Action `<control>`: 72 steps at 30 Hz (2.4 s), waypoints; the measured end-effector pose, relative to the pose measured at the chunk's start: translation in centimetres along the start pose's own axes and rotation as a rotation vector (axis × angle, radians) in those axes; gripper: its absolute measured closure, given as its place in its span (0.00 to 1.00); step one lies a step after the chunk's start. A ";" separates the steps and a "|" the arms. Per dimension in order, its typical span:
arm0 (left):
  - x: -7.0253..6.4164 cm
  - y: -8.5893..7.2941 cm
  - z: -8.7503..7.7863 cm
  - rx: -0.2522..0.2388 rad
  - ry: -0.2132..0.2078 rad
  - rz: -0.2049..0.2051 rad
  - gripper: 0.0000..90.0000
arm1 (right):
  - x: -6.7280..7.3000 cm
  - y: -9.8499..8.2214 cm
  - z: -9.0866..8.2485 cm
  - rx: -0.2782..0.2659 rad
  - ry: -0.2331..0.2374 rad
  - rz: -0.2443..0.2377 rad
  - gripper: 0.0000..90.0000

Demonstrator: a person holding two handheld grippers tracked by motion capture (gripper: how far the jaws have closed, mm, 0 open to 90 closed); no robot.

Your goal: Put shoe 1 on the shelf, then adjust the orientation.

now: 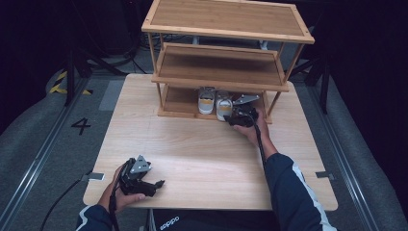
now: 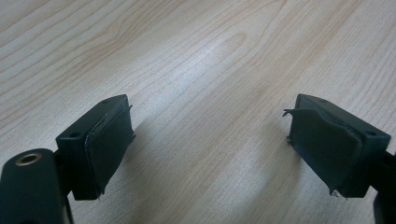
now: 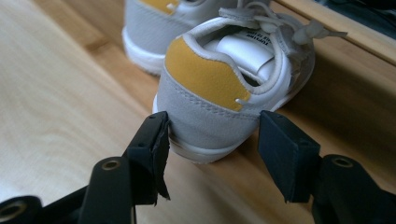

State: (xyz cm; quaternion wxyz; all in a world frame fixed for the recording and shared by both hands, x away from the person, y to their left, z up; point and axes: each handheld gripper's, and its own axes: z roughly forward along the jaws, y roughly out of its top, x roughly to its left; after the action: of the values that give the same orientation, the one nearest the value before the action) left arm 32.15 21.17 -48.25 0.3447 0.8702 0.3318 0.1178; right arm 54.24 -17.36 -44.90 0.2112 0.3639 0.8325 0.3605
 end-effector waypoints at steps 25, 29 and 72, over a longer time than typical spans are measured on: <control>-0.1 -0.1 -0.1 -0.006 0.009 -0.006 0.16 | 0.0 1.0 1.5 -0.020 -0.049 0.045 0.51; -0.1 -0.1 -0.1 -0.003 0.010 -0.005 0.16 | -0.1 1.0 0.9 0.001 -0.032 0.016 0.48; 0.0 -0.2 -0.1 -0.008 0.000 -0.001 0.17 | 0.1 -1.6 -7.5 0.125 0.087 -0.209 0.38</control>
State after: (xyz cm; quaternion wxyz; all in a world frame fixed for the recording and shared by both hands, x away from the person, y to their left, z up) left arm 31.97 21.35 -48.30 0.3484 0.8686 0.3316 0.1188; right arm 48.86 -21.43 -41.22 0.1881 0.2714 0.8952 0.2994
